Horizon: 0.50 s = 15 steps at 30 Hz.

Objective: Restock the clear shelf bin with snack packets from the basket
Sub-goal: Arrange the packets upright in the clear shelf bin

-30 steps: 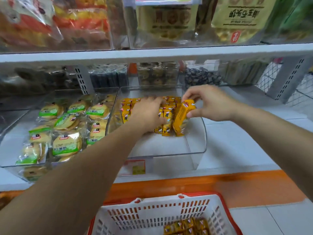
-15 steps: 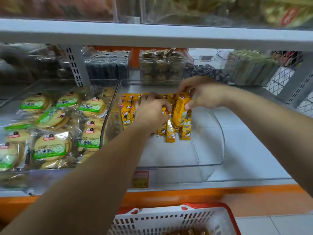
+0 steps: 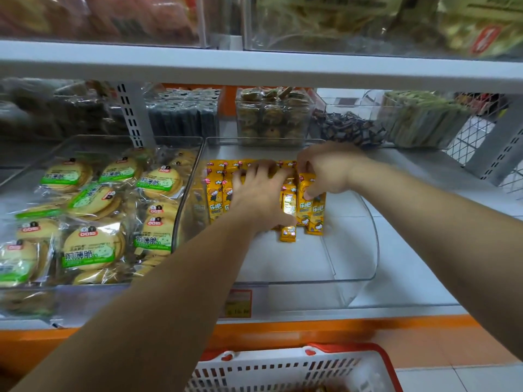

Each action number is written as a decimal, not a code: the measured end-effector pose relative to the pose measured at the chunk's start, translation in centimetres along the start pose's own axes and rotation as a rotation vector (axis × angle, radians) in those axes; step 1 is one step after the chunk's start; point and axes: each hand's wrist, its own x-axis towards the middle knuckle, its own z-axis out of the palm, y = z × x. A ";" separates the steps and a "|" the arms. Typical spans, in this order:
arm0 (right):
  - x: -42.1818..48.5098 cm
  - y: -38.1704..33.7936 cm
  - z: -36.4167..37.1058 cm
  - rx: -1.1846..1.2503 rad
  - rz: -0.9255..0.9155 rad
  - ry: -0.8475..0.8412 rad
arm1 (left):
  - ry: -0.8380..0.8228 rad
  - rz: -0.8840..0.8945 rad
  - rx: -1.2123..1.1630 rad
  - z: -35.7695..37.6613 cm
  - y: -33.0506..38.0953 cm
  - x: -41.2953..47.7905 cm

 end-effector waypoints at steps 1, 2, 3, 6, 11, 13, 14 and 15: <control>0.2 -0.1 0.1 -0.008 0.004 -0.005 | -0.022 0.004 0.042 0.2 0.0 0.1; 0.3 -0.2 0.3 -0.027 0.000 -0.016 | -0.026 0.006 0.068 0.3 0.0 0.1; 0.4 -0.2 0.4 -0.062 -0.010 -0.033 | -0.011 0.008 0.081 0.4 0.0 0.2; 0.2 -0.1 0.4 -0.099 -0.021 -0.110 | 0.101 0.026 0.099 0.4 0.2 0.4; -3.4 0.7 -0.2 0.237 0.087 0.194 | 0.081 0.012 0.102 0.5 0.3 0.4; -6.1 0.7 0.5 0.441 0.132 0.378 | 0.062 0.008 0.060 0.2 0.3 0.5; -7.4 0.7 1.1 0.500 0.158 0.413 | 0.060 0.018 0.034 0.0 0.4 0.6; -8.7 0.7 1.7 0.540 0.184 0.409 | 0.065 0.043 0.016 -0.1 0.7 0.6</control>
